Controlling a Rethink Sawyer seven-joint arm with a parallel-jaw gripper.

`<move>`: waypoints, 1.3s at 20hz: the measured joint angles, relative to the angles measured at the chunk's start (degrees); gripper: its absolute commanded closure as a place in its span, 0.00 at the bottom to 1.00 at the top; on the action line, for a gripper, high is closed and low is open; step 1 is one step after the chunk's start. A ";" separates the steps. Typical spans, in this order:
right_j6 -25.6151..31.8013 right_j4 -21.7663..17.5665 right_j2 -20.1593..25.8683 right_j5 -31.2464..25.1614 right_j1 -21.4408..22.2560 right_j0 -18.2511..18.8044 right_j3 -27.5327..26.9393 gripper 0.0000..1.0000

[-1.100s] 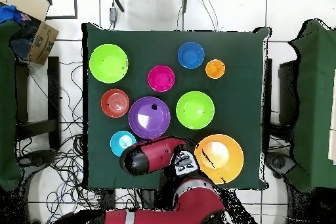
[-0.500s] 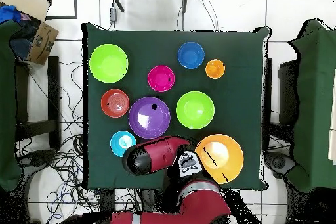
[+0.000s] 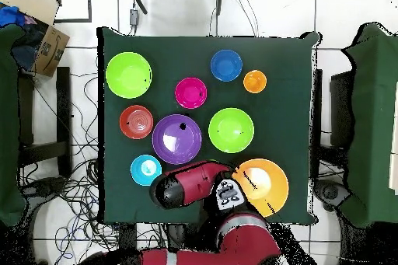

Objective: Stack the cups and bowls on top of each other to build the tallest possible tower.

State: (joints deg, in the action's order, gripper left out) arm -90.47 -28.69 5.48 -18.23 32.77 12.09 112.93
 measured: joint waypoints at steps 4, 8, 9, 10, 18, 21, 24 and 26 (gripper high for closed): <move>0.00 -0.56 0.21 -1.16 0.38 2.35 0.00 0.00; 0.00 -0.56 0.74 -3.20 1.32 3.65 0.05 0.00; 0.00 -0.56 1.01 -3.97 1.76 3.97 0.12 0.00; 0.00 -0.56 1.28 -4.75 2.20 4.30 0.18 0.00; 0.00 -0.57 3.45 -10.74 5.98 5.53 0.79 0.00; 0.00 -0.61 3.56 -10.81 5.95 5.50 0.81 0.00; 0.00 -1.31 3.60 -10.81 5.17 5.51 0.81 0.00; 0.00 -1.97 3.61 -10.81 4.63 5.50 0.80 0.00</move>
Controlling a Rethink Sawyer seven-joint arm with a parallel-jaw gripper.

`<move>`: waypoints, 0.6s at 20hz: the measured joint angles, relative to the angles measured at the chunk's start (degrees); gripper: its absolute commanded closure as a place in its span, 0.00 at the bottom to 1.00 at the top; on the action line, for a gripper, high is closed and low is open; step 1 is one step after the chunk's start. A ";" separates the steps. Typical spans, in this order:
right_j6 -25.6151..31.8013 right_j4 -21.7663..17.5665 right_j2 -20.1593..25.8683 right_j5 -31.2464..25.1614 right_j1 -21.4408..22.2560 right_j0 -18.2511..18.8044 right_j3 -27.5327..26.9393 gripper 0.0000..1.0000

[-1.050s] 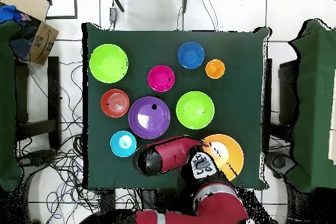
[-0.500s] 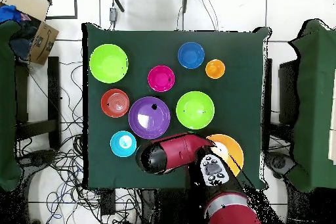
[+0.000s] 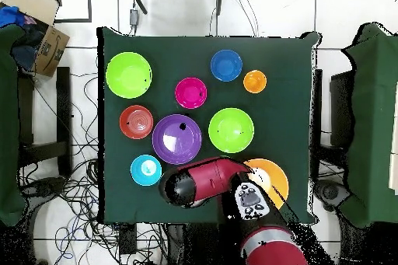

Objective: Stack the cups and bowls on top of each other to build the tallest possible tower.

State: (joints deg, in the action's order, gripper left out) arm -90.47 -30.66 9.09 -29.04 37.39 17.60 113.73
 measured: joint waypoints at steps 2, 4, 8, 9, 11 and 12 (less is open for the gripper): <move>0.00 -1.15 0.02 0.33 -0.92 0.01 0.01 0.00; 0.00 -2.31 0.03 1.54 -2.04 0.01 0.00 0.00; 0.00 -2.89 0.12 2.54 -2.88 0.01 -0.01 0.00; 0.00 -2.89 0.16 2.66 -3.06 0.01 -0.02 0.00; 0.00 -2.90 0.49 2.65 -3.24 0.01 -0.01 0.00; 0.00 -2.90 0.68 2.66 -3.27 0.01 -0.01 0.00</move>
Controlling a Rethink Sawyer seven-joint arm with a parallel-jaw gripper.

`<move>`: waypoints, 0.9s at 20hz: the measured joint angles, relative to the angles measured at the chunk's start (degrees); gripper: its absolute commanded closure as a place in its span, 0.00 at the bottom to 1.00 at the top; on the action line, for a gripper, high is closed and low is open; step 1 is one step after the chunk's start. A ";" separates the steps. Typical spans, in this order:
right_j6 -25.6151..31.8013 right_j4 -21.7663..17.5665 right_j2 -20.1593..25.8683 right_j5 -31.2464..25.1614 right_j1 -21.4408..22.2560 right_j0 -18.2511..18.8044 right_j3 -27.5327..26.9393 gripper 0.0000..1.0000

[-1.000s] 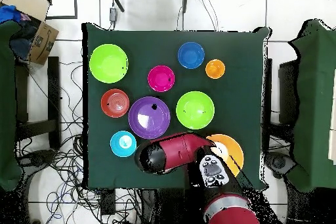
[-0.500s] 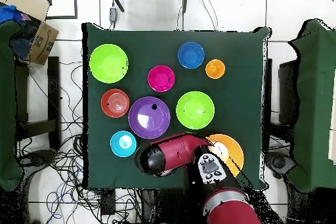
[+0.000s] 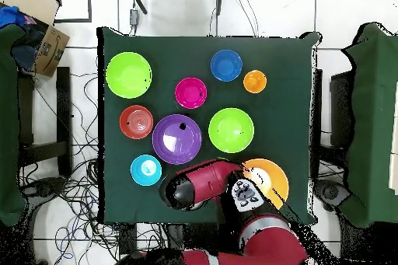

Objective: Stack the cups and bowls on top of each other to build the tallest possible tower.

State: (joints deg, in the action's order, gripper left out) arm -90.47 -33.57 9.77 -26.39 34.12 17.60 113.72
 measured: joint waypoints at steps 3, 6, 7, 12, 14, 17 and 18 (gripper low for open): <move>0.00 0.01 0.88 0.00 0.01 0.00 -0.02 0.00; 0.00 0.04 1.56 0.00 0.01 0.00 -0.02 0.00; 0.00 0.04 1.90 0.00 0.01 0.00 -0.02 0.00; 0.00 0.19 2.94 0.00 0.10 0.00 -0.12 0.00; 0.00 0.18 3.37 -0.01 0.29 0.00 -0.17 0.00; 0.00 0.18 3.72 -0.01 0.35 0.01 -0.31 0.00; 0.00 0.18 3.93 -0.02 0.35 0.04 -0.44 0.00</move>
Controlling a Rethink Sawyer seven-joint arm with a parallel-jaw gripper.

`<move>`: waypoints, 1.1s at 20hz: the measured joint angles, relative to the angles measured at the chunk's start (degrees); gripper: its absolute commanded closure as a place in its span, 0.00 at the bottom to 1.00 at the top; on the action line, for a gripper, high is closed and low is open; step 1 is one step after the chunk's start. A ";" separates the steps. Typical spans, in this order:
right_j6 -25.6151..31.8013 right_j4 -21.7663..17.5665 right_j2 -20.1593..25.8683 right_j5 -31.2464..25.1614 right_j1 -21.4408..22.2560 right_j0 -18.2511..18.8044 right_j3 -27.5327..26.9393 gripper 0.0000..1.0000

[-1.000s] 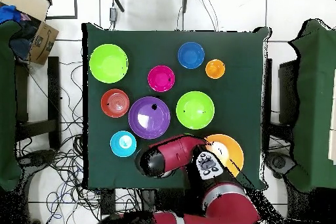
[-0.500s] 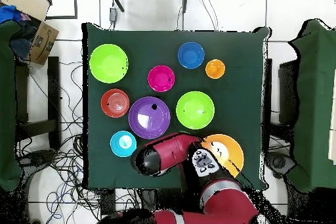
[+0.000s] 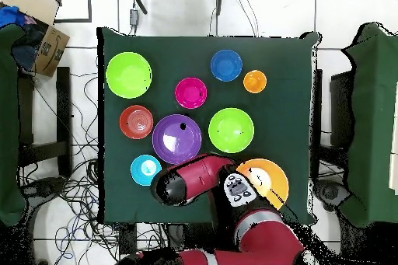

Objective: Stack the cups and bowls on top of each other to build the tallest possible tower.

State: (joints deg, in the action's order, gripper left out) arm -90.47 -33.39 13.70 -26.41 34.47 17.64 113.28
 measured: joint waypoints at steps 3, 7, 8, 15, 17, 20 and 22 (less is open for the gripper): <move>0.00 0.00 0.28 -0.07 0.00 0.08 -0.24 0.00; 0.00 0.07 0.83 -0.88 -0.01 0.76 -1.08 0.00; 0.00 0.07 0.87 -1.10 -0.01 0.96 -1.31 0.00; 0.00 0.05 0.85 -1.96 -0.02 3.39 -3.44 0.00; 0.00 0.05 0.83 -1.97 -0.02 3.77 -4.00 0.00; 0.00 0.05 0.78 -1.95 -0.25 4.29 -5.18 0.00; 0.00 0.01 0.64 -1.95 -0.50 4.45 -5.68 0.00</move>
State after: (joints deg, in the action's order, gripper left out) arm -90.47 -33.38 14.34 -28.37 33.97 22.09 107.60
